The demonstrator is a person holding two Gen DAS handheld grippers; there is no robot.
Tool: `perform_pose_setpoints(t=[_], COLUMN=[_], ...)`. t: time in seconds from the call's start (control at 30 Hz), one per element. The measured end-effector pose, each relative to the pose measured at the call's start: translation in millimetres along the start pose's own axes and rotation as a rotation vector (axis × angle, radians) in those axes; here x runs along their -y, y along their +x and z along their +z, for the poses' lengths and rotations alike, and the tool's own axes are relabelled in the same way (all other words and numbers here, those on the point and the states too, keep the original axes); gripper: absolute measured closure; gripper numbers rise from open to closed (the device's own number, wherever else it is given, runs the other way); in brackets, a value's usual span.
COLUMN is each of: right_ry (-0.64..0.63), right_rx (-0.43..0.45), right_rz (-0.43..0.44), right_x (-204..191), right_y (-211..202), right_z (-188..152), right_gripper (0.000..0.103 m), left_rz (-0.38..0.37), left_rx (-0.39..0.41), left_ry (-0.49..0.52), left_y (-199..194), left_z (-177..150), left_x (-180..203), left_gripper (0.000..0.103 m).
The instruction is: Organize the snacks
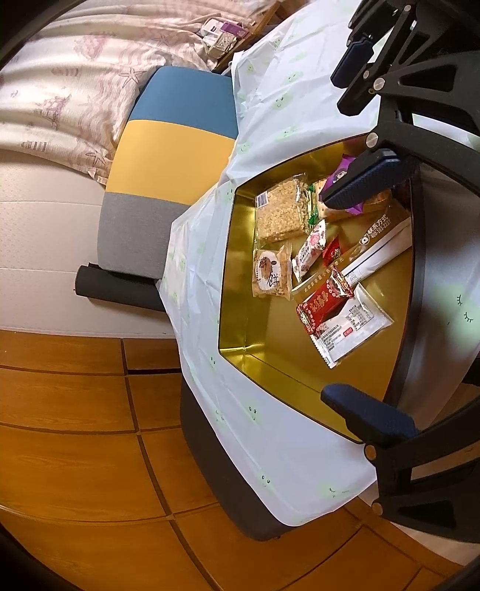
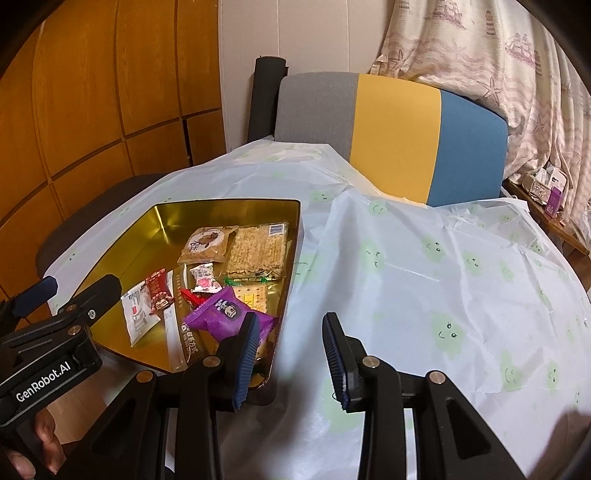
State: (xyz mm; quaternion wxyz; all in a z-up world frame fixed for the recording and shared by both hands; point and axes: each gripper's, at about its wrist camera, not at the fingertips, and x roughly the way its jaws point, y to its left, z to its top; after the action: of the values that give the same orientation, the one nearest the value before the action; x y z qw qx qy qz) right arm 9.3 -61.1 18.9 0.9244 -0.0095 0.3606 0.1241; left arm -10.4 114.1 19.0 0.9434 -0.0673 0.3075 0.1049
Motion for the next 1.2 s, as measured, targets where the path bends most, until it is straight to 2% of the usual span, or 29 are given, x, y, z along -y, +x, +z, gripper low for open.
perform_pose_setpoints(t=[1.0, 1.2], right_ry=[-0.012, -0.010], right_rx=[-0.010, -0.012], right_rz=[0.004, 0.002], right_x=[0.8, 2.0], right_y=[0.6, 1.6], right_z=[-2.8, -4.8], right_gripper=[0.067, 0.067], left_rz=[0.004, -0.009], left_rx=[0.018, 0.029], left_ry=[0.011, 0.015], left_y=[-3.0, -2.9], left_z=[-1.5, -1.2], left_x=[3.1, 1.6], left_gripper=[0.006, 0.009])
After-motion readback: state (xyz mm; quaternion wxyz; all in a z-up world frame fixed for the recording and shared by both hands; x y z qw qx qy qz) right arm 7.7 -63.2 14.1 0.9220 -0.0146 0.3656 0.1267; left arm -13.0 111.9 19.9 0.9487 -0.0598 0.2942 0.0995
